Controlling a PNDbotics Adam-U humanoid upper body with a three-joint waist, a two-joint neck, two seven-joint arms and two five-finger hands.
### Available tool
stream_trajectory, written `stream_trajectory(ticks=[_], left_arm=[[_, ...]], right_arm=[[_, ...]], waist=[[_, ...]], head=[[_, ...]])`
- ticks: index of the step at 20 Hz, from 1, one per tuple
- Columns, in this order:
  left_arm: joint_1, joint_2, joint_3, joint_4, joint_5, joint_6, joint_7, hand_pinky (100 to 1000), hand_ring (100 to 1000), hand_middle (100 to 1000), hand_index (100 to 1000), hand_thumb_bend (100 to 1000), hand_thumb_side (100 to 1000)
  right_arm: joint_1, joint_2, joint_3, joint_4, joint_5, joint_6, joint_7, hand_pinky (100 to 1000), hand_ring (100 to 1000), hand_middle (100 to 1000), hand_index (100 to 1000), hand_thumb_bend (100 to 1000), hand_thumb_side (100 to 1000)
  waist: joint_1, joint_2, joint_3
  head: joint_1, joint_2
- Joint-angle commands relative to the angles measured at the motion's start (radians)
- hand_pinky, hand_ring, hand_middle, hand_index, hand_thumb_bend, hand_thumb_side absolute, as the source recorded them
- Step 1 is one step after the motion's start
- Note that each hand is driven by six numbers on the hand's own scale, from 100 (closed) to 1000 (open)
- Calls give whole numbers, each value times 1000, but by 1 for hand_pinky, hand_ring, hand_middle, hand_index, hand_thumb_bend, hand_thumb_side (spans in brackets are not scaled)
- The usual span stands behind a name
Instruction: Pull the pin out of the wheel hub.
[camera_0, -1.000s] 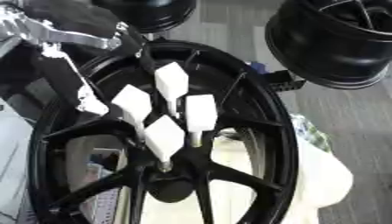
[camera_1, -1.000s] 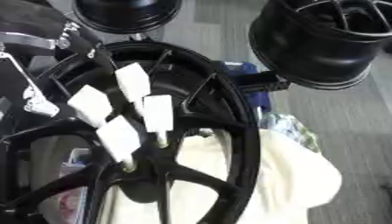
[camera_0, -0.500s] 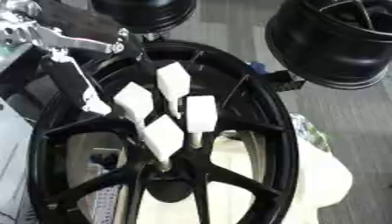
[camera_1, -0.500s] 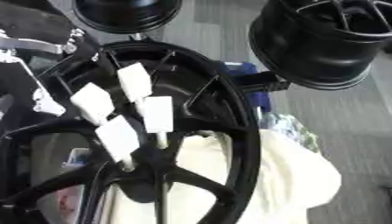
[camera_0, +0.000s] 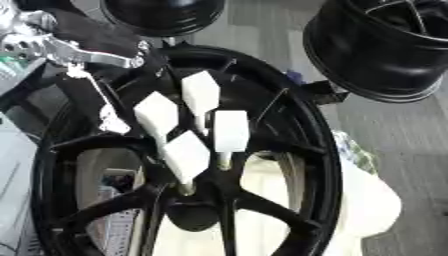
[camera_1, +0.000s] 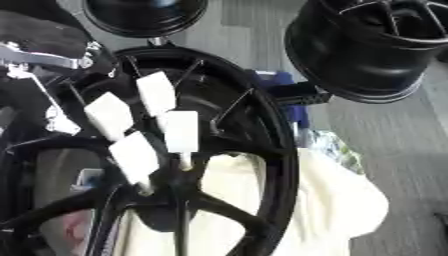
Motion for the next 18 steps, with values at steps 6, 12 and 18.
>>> stream_trajectory(ticks=[6, 12, 18], left_arm=[[-25, 12, 8, -27, 75, -35, -38, 816, 782, 689, 829, 363, 436], [-26, 10, 4, -30, 88, -36, -38, 812, 771, 678, 821, 360, 417], [-26, 8, 1, -28, 92, -37, -38, 787, 708, 591, 763, 324, 368]], right_arm=[[-1, -18, -16, -18, -5, 147, -144, 826, 596, 664, 837, 433, 252], [-2, -17, -16, -18, -8, 148, -144, 826, 595, 663, 837, 433, 252], [-2, -17, -15, -18, -10, 148, -144, 827, 596, 663, 837, 433, 252]], waist=[[4, -18, 0], [5, -17, 1], [4, -17, 1]], head=[[3, -9], [4, -10], [5, -11]])
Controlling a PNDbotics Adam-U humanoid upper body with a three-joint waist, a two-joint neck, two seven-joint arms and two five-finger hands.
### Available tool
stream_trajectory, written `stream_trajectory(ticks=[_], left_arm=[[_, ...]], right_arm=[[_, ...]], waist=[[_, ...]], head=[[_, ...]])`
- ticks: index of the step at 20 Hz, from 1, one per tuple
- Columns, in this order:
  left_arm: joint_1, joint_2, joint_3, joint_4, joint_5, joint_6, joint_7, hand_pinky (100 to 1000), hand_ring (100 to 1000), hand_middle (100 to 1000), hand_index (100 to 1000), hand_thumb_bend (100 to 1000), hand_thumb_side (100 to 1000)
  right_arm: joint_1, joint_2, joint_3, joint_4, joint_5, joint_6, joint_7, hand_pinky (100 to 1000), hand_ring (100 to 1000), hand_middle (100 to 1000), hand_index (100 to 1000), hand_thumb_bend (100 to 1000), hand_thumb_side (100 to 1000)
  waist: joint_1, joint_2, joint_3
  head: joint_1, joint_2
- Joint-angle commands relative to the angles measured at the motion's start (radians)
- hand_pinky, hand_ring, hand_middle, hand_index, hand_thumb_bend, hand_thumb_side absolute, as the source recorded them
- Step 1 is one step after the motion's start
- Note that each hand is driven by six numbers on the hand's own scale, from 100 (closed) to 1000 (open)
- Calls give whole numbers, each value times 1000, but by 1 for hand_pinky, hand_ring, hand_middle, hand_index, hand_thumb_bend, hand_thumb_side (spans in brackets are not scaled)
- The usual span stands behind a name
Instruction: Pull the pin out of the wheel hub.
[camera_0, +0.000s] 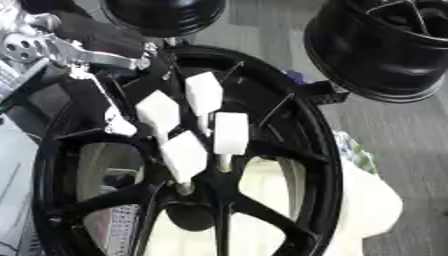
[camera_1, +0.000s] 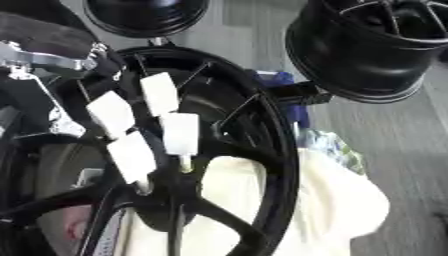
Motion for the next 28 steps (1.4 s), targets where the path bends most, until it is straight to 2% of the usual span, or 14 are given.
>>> stream_trajectory(ticks=[1, 4, 14, 18, 23, 28], left_arm=[[-20, 12, 6, -10, 7, -37, -37, 778, 688, 565, 749, 305, 349], [-18, 11, 4, -8, 11, -33, -37, 756, 641, 509, 726, 255, 327], [-18, 9, -1, -14, 50, -16, -37, 729, 586, 458, 651, 145, 260], [-19, 9, 7, -19, 68, -7, -37, 717, 570, 435, 615, 132, 224], [-21, 15, 36, -36, 102, 12, -37, 706, 556, 417, 593, 122, 180], [-25, 29, 90, -67, 163, 48, -37, 701, 541, 393, 564, 109, 123]], right_arm=[[-2, -24, -10, -18, -2, 146, -146, 827, 596, 663, 838, 433, 252], [-2, -23, -11, -18, -2, 146, -146, 828, 596, 663, 838, 434, 252], [-1, -19, -14, -18, -4, 145, -146, 828, 595, 661, 837, 433, 252], [0, -19, -16, -18, -5, 145, -146, 828, 595, 661, 836, 434, 251], [0, -22, -15, -18, -4, 146, -146, 828, 595, 660, 836, 435, 250], [2, -21, -17, -18, -3, 146, -146, 829, 595, 660, 836, 436, 250]], waist=[[3, -17, -1], [2, -18, -2], [3, -18, -4], [3, -19, -5], [3, -19, -4], [2, -20, 0]], head=[[4, -12], [4, -12], [4, -13], [4, -11], [2, -10], [1, -11]])
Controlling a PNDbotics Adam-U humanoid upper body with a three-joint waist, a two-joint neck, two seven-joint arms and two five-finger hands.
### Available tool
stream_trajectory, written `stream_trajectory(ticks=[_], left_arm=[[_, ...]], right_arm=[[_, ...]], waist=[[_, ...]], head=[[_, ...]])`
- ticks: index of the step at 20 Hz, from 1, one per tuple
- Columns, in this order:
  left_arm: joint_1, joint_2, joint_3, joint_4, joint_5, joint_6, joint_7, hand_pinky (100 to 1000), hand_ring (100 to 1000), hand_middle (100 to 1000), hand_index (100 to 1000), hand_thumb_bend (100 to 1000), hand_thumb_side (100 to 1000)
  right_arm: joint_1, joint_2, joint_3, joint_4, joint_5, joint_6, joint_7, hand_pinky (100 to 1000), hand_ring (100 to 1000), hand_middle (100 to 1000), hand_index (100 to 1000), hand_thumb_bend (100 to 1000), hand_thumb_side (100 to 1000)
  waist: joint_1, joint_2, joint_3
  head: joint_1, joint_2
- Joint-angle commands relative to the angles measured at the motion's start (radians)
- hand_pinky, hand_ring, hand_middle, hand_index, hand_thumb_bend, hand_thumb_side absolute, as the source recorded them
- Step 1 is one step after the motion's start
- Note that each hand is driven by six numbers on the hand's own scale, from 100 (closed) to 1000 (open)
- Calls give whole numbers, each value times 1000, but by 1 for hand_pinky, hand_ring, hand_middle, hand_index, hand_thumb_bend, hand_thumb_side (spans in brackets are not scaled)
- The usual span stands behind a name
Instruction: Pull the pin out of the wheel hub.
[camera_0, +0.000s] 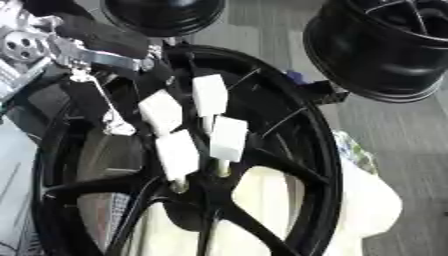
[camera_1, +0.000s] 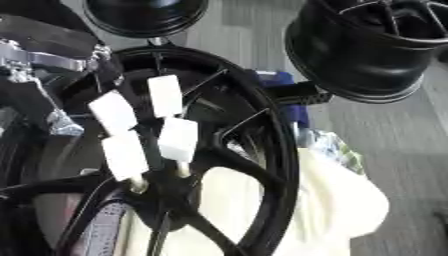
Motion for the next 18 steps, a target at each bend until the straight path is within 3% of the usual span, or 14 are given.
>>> stream_trajectory(ticks=[1, 2, 3, 11, 14, 18], left_arm=[[-25, 37, 57, -35, 45, 15, -8, 700, 540, 392, 563, 107, 123], [-25, 40, 67, -41, 55, 23, -8, 700, 538, 389, 562, 100, 169], [-25, 44, 78, -47, 66, 30, -8, 700, 538, 388, 561, 100, 125], [-9, 82, 191, -64, 176, 85, 86, 700, 526, 370, 553, 100, 140], [21, 122, 259, -49, 201, 109, 189, 702, 531, 370, 563, 100, 142], [102, 198, 373, -3, 212, 168, 430, 705, 534, 369, 570, 100, 154]], right_arm=[[1, -24, -16, -18, -1, 146, -146, 829, 595, 660, 836, 436, 250], [2, -24, -16, -18, 0, 146, -146, 829, 595, 660, 836, 436, 250], [2, -24, -16, -18, 0, 146, -146, 829, 595, 660, 836, 436, 250], [6, -21, -20, -18, 1, 147, -146, 829, 595, 660, 836, 438, 249], [8, -21, -25, -18, 2, 147, -146, 829, 596, 660, 836, 438, 248], [11, -21, -32, -18, 6, 148, -146, 830, 596, 660, 836, 438, 248]], waist=[[2, -20, 0], [2, -21, 0], [2, -21, 1], [-2, -20, 8], [-2, -17, 14], [-3, -14, 24]], head=[[1, -11], [0, -11], [0, -11], [-6, -12], [-9, -12], [-16, -12]])
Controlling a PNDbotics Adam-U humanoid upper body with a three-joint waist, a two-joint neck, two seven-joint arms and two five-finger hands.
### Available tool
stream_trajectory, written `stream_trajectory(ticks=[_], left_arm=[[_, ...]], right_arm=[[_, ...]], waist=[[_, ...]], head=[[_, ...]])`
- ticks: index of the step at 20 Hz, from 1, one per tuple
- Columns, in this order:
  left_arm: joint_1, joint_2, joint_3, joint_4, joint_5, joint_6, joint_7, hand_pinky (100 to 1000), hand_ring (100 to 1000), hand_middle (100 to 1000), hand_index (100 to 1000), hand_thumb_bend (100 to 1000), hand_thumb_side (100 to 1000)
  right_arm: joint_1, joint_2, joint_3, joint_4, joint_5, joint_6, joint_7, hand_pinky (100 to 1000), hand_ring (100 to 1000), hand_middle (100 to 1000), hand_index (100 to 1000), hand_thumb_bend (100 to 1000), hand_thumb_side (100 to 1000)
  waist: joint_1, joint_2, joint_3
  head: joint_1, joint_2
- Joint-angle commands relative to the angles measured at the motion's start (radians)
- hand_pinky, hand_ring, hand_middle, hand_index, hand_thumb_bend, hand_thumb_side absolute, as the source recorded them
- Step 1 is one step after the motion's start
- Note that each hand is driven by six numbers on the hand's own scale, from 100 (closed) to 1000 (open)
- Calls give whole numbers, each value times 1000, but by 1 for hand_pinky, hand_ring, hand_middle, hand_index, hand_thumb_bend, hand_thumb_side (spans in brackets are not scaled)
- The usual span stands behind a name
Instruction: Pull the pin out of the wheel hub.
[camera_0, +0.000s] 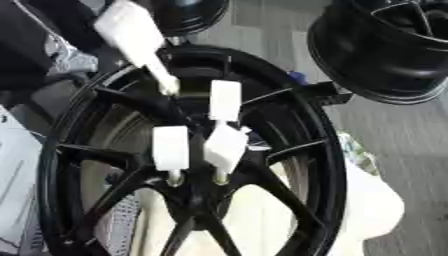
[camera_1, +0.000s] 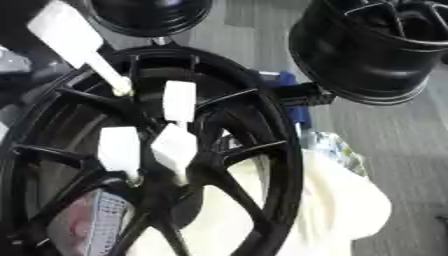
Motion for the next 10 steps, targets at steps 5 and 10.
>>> stream_trajectory(ticks=[5, 10], left_arm=[[122, 152, 195, 139, -3, 126, 471, 708, 535, 369, 568, 100, 140], [191, 183, 250, 292, -71, 163, 661, 708, 535, 370, 568, 100, 131]], right_arm=[[6, -24, -29, -18, 11, 148, -148, 830, 596, 660, 836, 440, 248], [7, -25, -33, -18, 14, 150, -148, 831, 596, 659, 836, 441, 247]], waist=[[3, -11, 13], [3, -8, 15]], head=[[-15, -12], [-19, -18]])
